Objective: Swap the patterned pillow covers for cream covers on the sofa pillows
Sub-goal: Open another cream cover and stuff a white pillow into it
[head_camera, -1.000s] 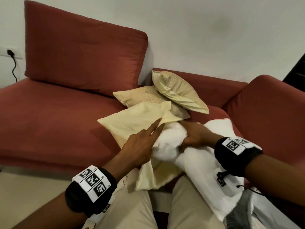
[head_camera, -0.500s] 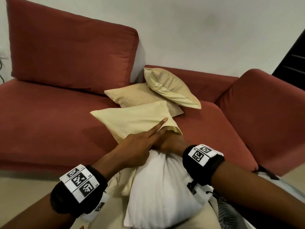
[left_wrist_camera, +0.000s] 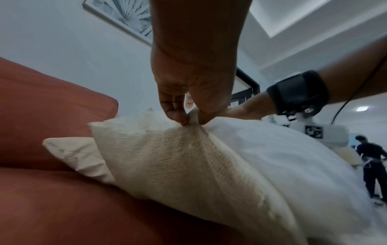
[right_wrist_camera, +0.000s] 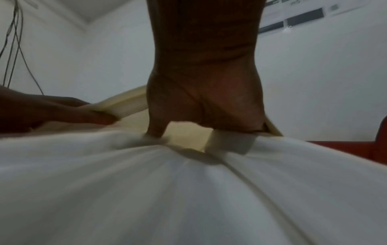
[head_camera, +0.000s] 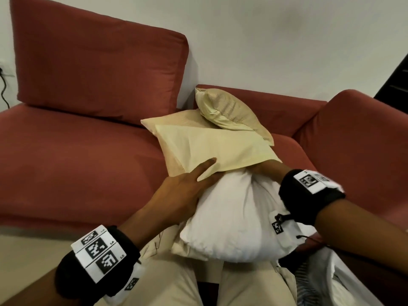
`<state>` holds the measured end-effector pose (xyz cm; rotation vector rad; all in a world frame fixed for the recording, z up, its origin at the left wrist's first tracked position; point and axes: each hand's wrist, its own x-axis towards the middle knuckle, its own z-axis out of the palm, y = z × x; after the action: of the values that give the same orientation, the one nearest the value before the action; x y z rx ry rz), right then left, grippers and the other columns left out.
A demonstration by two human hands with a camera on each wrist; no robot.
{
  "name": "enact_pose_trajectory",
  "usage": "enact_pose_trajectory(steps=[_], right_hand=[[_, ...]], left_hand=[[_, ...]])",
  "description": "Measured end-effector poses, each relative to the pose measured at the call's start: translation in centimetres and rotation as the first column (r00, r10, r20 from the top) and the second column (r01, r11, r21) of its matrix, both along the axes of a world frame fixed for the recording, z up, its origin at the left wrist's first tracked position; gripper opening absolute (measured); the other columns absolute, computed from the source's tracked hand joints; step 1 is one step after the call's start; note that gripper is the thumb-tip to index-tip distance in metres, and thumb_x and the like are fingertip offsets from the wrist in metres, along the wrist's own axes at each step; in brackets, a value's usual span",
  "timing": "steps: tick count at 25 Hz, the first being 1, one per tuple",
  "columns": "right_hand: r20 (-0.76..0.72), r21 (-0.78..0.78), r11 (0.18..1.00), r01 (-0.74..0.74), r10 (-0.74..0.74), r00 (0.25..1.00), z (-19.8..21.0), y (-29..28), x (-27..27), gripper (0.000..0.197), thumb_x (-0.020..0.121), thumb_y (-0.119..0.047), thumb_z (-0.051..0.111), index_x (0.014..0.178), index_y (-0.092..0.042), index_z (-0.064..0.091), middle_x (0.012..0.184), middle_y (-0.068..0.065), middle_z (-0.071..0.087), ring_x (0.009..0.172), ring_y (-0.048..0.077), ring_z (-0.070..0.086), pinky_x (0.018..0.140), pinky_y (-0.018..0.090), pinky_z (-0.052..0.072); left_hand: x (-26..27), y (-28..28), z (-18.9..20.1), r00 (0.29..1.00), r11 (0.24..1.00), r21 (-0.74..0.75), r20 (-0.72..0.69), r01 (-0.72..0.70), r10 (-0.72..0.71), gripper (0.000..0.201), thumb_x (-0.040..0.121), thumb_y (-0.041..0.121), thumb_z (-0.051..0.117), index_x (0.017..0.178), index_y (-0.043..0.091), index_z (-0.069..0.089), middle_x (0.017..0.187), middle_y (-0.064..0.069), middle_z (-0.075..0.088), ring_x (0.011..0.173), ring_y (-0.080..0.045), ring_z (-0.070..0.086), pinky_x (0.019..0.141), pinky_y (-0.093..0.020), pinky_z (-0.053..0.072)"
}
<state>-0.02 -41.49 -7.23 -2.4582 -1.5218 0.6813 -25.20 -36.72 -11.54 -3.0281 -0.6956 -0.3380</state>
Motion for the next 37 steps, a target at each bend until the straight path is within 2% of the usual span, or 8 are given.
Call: enact_pose_trajectory(steps=[4, 11, 13, 16, 20, 26, 31, 37], right_hand=[[0.128, 0.012, 0.988, -0.156, 0.154, 0.980, -4.2, -1.2, -3.3, 0.105, 0.076, -0.088, 0.032, 0.147, -0.012, 0.037, 0.148, 0.006, 0.041, 0.137, 0.025, 0.036, 0.118, 0.045, 0.022], [0.317, -0.113, 0.801, -0.588, 0.590, 0.743, -7.0, -9.5, -10.0, 0.137, 0.063, -0.079, 0.065, 0.151, -0.024, -0.025, 0.157, 0.007, -0.031, 0.144, 0.023, -0.029, 0.118, 0.050, -0.017], [0.452, -0.141, 0.786, -0.601, 0.592, 0.668, -8.1, -8.8, -10.0, 0.136, 0.066, -0.057, 0.078, 0.151, -0.022, -0.023, 0.161, 0.010, -0.022, 0.148, 0.027, -0.021, 0.119, 0.053, -0.009], [0.434, 0.093, 0.839, -0.536, 0.450, 0.780, -6.8, -6.0, -7.2, 0.109, 0.074, -0.027, 0.073, 0.156, -0.021, 0.002, 0.164, 0.006, 0.006, 0.151, 0.024, 0.005, 0.123, 0.044, 0.008], [0.254, 0.446, 0.847, -0.290, 0.191, 0.948, -4.6, -3.2, -3.7, 0.085, 0.075, -0.014, 0.070, 0.151, -0.019, 0.032, 0.155, 0.003, 0.036, 0.143, 0.022, 0.034, 0.116, 0.029, 0.023], [0.253, 0.496, 0.849, -0.183, 0.061, 0.966, -2.0, -0.7, -3.8, 0.068, 0.080, -0.018, 0.066, 0.143, -0.027, 0.043, 0.141, -0.006, 0.053, 0.125, 0.023, 0.051, 0.096, 0.034, 0.039], [0.255, 0.498, 0.851, -0.165, 0.039, 0.966, -1.5, 0.2, -4.3, 0.065, 0.078, -0.015, 0.065, 0.138, -0.029, 0.045, 0.133, -0.005, 0.057, 0.117, 0.027, 0.056, 0.090, 0.038, 0.043], [0.323, 0.442, 0.865, -0.236, 0.092, 0.942, -2.3, 0.3, -5.8, 0.063, 0.077, -0.014, 0.063, 0.137, -0.027, 0.046, 0.128, -0.005, 0.059, 0.115, 0.024, 0.056, 0.087, 0.037, 0.045]], left_hand=[[0.2, 1.1, -3.1, 0.979, 0.984, -0.114, -0.167, -0.135, 0.115, 0.084, 0.082, 0.003, 0.049, 0.152, 0.030, 0.013, 0.161, 0.009, -0.017, 0.085, -0.021, 0.061, 0.060, -0.037, 0.053], [0.1, 3.7, -5.4, 0.991, 0.950, -0.281, -0.017, -0.135, 0.136, 0.081, 0.080, -0.001, 0.049, 0.152, 0.026, 0.021, 0.163, 0.007, -0.004, 0.088, -0.027, 0.064, 0.061, -0.036, 0.053], [0.1, 4.4, -6.1, 0.985, 0.917, -0.394, 0.128, -0.055, 0.114, 0.078, 0.079, -0.006, 0.050, 0.150, 0.021, 0.028, 0.162, 0.008, 0.003, 0.117, -0.024, 0.056, 0.079, -0.040, 0.055], [-0.2, 5.2, -5.8, 0.902, 0.792, -0.607, 0.376, 0.067, 0.211, 0.063, 0.084, -0.005, 0.050, 0.141, 0.020, 0.046, 0.158, 0.004, 0.020, 0.140, -0.015, 0.034, 0.107, -0.035, 0.042], [-1.1, 4.2, -4.2, 0.827, 0.883, -0.421, 0.404, -0.210, 0.390, 0.029, 0.086, 0.030, 0.062, 0.114, 0.027, 0.053, 0.120, 0.005, 0.040, 0.079, -0.012, 0.059, 0.066, -0.033, 0.051], [-1.0, 1.2, -1.9, 0.912, 0.917, -0.203, 0.161, -0.343, 0.377, 0.033, 0.081, 0.016, 0.056, 0.106, 0.021, 0.035, 0.091, 0.000, 0.060, 0.076, -0.028, 0.060, 0.059, -0.038, 0.047], [-0.7, 1.0, -0.9, 0.985, 0.982, -0.094, -0.076, -0.163, 0.156, 0.036, 0.080, 0.003, 0.058, 0.110, 0.023, 0.060, 0.120, 0.004, 0.048, 0.090, -0.023, 0.062, 0.067, -0.039, 0.052], [0.1, 0.1, -2.4, 0.839, 0.952, 0.116, -0.451, -0.282, 0.303, 0.042, 0.092, 0.012, 0.053, 0.132, 0.012, 0.043, 0.129, -0.007, 0.053, 0.099, -0.025, 0.064, 0.068, -0.033, 0.041]])
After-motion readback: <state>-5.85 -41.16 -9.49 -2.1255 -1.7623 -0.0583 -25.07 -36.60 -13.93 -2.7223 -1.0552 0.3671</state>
